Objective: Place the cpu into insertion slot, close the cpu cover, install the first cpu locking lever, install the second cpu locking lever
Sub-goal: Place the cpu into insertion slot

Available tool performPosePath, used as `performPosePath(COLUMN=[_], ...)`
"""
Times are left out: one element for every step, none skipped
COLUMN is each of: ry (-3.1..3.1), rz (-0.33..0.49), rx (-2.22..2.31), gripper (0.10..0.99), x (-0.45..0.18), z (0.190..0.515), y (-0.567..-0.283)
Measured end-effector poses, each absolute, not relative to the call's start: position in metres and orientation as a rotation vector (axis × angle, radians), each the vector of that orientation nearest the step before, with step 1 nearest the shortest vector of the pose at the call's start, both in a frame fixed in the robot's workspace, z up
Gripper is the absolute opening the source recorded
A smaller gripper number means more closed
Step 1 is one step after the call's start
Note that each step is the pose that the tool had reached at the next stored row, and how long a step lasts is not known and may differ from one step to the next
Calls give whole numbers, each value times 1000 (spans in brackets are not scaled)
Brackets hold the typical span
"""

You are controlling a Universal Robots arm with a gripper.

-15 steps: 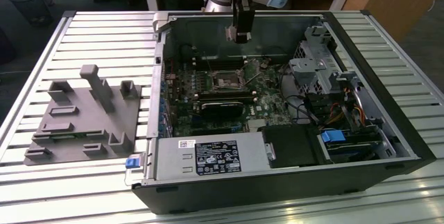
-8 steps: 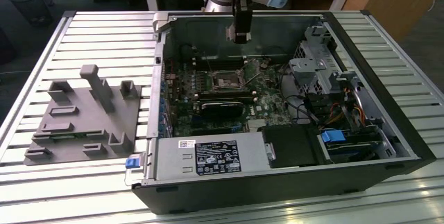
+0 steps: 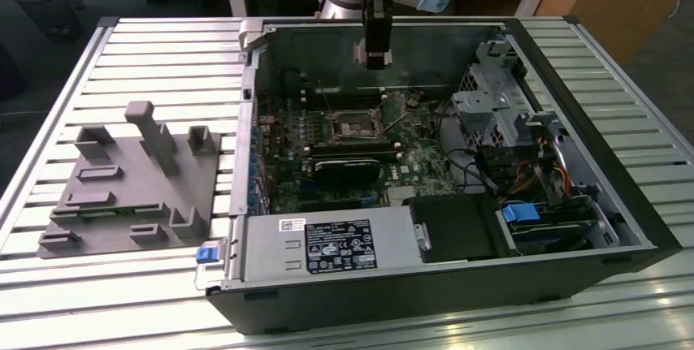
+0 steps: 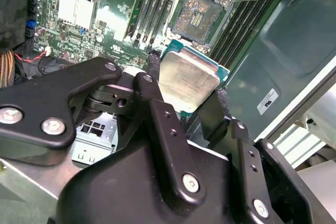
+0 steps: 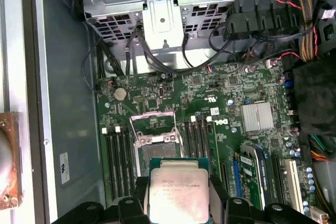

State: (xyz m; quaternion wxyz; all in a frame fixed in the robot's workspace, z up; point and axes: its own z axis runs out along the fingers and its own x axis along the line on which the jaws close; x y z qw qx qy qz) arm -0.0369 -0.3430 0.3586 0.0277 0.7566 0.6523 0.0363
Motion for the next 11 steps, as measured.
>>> performPosePath(ry=[2014,2013,2013,2014,2016,2022,2033,2047,2065,2085,2106], rz=[112,112,112,112,113,113,113,114,114,115,116], rx=[2336,2336,2335,2335,2333,2328,2319,2307,2292,2274,2256], gripper=[541,541,541,541,541,541,541,541,541,541,541], x=[-37,-37,-37,-37,-37,-37,-37,-37,-37,-37,-37], z=[358,358,357,357,356,355,355,354,354,354,353], y=[-343,-343,-343,-343,-343,-343,-343,-343,-343,-343,-343])
